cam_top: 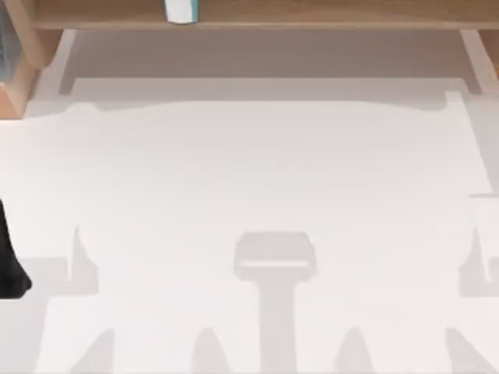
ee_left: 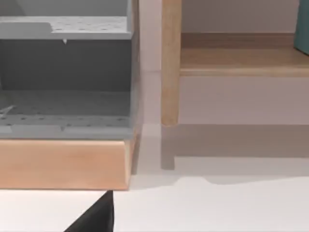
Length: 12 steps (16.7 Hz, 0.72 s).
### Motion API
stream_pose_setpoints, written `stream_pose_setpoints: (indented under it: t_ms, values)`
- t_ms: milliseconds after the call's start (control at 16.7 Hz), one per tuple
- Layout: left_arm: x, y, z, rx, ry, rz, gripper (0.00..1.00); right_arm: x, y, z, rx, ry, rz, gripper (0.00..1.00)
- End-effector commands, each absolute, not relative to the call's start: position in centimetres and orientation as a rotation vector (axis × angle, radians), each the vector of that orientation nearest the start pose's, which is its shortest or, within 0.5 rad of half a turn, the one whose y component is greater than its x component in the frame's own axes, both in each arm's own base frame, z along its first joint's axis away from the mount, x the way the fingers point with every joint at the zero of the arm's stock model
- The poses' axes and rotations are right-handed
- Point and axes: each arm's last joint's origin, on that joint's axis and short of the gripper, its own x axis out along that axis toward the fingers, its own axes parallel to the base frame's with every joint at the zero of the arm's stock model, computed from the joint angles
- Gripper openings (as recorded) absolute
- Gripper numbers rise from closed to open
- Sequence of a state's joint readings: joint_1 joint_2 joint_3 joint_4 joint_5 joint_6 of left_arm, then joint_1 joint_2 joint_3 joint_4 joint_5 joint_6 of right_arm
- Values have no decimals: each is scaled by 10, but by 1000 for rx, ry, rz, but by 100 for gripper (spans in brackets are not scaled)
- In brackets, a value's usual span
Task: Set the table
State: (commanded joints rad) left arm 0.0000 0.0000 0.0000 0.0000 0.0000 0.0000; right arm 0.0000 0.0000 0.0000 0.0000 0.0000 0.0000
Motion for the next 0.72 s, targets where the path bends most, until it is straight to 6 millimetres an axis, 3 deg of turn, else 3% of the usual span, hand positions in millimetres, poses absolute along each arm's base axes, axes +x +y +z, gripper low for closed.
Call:
stream_pose_setpoints:
  t_ms: [180,360,540,720]
  values:
    - [106,-1,160,0,0,0,100,106,-1,161,-2,10,0,100]
    - [106,-1,160,0,0,0,100,107,-2,176,-16,95,-8,100]
    - [106,-1,160,0,0,0,100,114,-5,206,-41,250,-32,100]
    - [106,-1,160,0,0,0,100,136,-12,248,-68,444,-67,100]
